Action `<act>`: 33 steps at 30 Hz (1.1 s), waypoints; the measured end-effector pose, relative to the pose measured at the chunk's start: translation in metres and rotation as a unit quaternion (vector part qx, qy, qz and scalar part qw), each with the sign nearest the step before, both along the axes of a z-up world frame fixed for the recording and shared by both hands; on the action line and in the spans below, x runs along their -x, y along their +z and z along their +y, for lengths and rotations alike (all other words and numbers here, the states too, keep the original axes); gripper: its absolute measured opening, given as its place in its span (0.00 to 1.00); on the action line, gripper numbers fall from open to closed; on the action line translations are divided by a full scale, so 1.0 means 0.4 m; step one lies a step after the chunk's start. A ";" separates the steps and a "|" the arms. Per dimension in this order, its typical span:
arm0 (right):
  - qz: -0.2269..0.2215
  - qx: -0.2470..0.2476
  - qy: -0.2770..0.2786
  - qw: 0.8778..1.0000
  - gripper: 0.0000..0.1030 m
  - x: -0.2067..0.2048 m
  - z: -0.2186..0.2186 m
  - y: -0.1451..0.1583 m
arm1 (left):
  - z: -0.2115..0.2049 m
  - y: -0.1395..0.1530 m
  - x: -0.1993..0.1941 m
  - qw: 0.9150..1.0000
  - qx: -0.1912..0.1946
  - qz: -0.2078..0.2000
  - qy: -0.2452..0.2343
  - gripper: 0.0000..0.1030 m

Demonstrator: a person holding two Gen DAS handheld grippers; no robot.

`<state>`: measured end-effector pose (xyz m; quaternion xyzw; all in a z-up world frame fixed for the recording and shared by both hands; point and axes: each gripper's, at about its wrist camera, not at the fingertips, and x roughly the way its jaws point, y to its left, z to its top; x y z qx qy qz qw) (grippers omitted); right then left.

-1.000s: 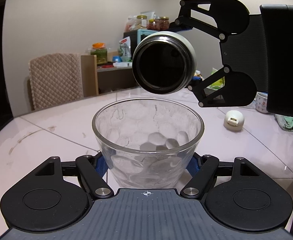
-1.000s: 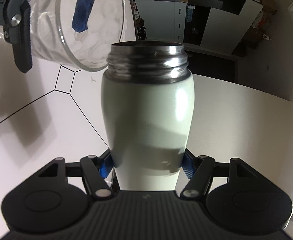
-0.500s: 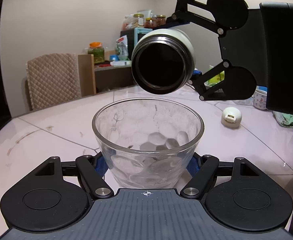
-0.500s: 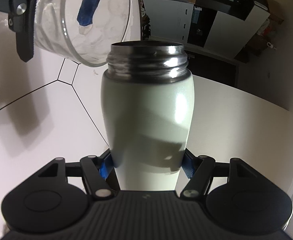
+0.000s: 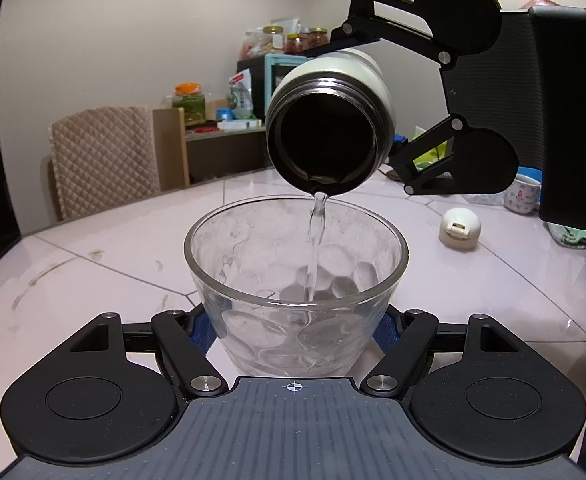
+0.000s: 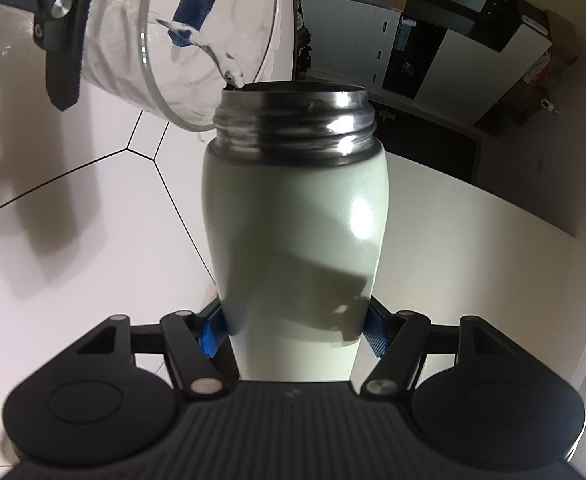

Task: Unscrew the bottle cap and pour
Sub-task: 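Pour water from the bottle into the glass with the right gripper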

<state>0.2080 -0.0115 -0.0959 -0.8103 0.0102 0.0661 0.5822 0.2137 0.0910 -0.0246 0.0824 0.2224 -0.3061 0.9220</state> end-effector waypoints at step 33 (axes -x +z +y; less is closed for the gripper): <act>-0.027 0.084 -0.004 0.996 0.67 -0.021 0.040 -0.030 | 0.004 -0.031 0.012 1.000 0.007 -0.011 -0.013 0.76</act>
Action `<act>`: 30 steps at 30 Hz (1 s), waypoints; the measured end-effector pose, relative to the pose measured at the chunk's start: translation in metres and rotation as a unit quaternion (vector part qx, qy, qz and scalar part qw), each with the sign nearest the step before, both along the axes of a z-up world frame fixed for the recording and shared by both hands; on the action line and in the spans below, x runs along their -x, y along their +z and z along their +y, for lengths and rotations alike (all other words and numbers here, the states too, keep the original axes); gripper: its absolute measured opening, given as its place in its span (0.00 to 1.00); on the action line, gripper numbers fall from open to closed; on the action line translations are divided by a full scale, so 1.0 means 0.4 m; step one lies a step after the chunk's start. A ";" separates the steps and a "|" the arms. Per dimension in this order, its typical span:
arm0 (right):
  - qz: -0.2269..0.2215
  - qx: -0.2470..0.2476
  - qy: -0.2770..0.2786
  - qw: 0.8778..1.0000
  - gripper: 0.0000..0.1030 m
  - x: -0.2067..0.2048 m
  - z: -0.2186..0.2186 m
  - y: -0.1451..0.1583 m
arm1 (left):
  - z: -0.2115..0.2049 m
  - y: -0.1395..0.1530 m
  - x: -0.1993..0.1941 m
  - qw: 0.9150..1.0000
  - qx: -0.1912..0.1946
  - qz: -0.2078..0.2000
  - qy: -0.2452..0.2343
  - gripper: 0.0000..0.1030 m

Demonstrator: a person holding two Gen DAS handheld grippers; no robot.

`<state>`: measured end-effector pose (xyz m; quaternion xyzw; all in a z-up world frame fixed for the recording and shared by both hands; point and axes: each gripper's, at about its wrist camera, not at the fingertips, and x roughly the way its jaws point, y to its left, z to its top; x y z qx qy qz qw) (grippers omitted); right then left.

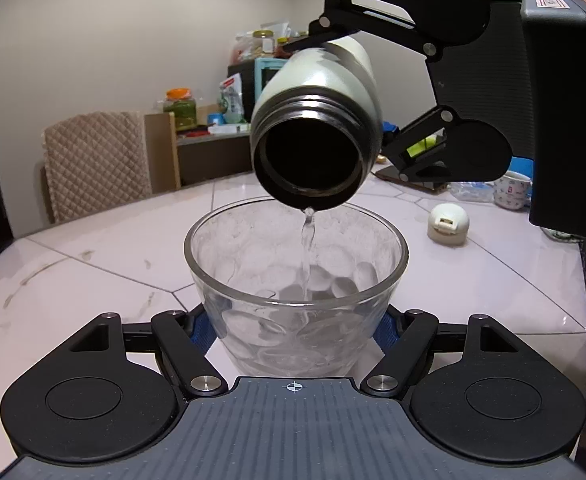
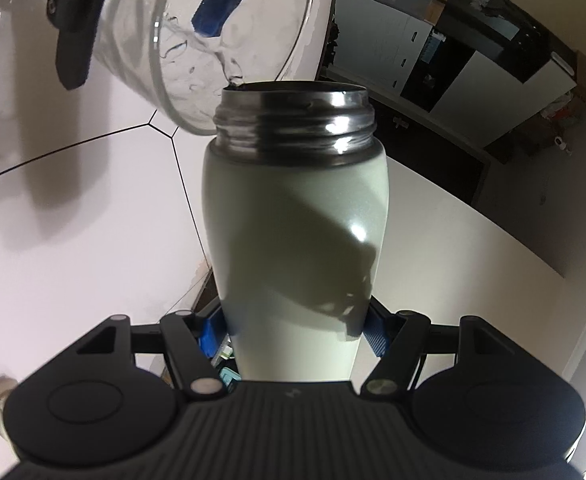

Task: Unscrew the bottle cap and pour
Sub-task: 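Pour water from the bottle into the glass with the right gripper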

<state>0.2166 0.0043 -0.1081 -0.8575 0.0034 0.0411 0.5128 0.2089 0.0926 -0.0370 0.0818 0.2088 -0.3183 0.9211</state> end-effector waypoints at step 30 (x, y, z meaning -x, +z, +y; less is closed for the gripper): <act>-0.007 0.001 -0.006 1.000 0.67 -0.001 0.023 0.020 | 0.033 -0.021 0.006 1.000 -0.006 0.007 0.010 0.76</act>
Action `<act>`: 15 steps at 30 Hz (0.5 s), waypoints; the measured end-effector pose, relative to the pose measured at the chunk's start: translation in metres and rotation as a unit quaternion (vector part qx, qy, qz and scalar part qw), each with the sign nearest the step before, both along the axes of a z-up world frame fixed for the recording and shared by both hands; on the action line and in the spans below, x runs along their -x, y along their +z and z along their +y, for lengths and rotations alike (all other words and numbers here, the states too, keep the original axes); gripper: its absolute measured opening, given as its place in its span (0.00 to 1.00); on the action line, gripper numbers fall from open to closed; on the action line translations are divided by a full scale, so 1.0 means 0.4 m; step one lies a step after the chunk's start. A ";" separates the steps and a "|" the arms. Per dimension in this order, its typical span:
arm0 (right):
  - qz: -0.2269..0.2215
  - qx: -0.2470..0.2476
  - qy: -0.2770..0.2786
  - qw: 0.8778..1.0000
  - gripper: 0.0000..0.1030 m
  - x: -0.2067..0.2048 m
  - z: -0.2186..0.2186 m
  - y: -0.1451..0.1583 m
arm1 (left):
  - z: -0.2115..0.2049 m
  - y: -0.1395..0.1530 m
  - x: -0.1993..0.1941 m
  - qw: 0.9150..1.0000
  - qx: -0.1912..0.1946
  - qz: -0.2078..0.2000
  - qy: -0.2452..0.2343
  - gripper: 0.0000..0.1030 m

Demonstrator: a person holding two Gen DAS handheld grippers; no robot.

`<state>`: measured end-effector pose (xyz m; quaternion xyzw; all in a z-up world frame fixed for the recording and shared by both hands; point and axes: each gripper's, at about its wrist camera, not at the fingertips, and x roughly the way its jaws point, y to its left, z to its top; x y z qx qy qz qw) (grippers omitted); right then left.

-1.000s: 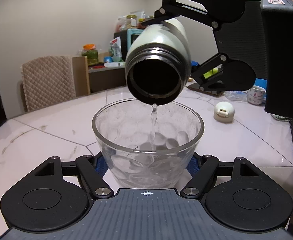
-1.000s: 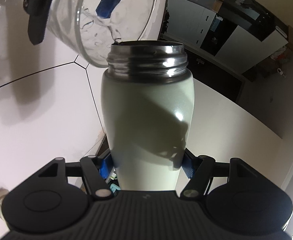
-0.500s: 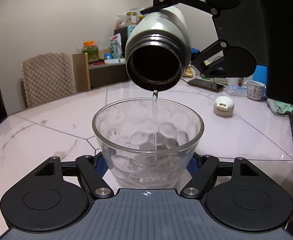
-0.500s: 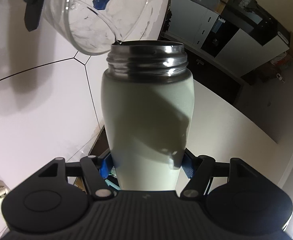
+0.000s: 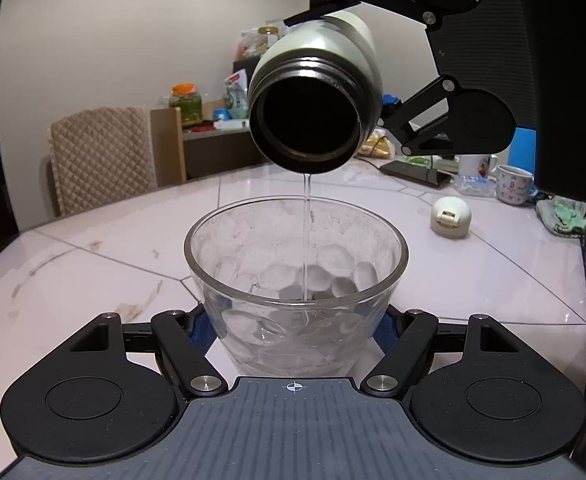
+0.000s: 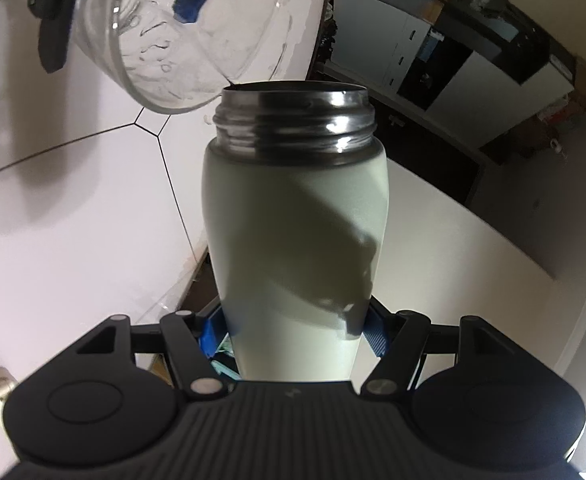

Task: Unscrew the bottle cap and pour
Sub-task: 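Pour water from the bottle into the glass with the right gripper, then tilt the bottle back upright and raise it away from the glass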

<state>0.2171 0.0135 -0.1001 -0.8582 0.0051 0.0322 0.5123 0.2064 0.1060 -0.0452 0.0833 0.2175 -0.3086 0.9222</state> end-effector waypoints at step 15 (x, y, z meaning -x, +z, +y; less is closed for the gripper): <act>0.020 -0.044 -0.012 0.999 0.67 0.013 0.013 0.005 | 0.000 -0.004 -0.003 1.000 -0.002 0.004 0.010 0.76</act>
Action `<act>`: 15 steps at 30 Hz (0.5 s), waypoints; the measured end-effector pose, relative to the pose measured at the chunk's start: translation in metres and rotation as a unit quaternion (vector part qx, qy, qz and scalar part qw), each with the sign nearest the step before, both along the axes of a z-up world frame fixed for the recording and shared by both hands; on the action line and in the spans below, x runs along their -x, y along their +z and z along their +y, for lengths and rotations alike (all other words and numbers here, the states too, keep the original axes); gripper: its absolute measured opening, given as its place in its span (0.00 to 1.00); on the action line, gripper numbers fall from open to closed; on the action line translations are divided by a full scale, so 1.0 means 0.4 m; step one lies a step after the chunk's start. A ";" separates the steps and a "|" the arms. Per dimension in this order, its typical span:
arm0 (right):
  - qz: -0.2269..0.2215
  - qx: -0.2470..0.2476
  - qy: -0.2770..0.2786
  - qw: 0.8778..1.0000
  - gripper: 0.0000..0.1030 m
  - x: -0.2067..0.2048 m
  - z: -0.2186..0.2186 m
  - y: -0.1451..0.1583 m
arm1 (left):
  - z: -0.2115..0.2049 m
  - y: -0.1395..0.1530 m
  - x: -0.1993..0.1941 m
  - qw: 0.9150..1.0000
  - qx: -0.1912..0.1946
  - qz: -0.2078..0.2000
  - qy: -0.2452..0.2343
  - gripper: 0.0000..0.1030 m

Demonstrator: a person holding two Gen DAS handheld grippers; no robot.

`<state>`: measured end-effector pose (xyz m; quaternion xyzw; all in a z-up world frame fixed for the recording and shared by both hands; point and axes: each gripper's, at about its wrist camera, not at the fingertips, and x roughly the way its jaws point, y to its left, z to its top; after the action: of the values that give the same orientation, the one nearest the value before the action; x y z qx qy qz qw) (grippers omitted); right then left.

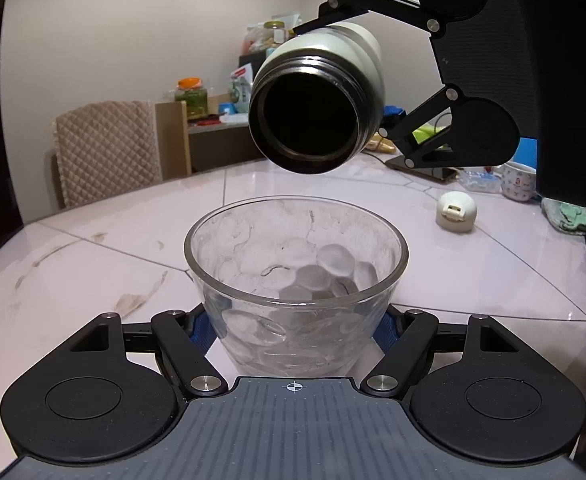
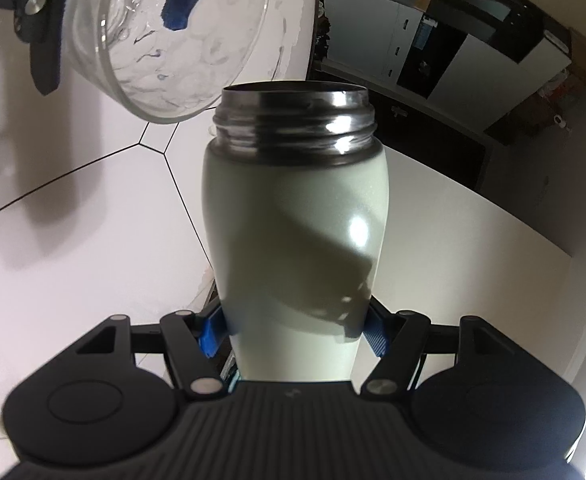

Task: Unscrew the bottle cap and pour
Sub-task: 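Tilt the bottle back upright and raise it away from the glass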

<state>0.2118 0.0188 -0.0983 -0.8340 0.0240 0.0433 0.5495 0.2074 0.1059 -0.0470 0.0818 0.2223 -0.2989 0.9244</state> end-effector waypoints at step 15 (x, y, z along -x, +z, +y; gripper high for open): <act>0.009 -0.032 -0.006 0.999 0.67 0.019 -0.001 0.028 | 0.001 -0.001 -0.002 1.000 0.002 0.001 0.007 0.76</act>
<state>0.2043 0.0185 -0.0872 -0.8154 0.0323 0.0481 0.5760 0.2084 0.1063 -0.0473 0.0785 0.2229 -0.2930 0.9265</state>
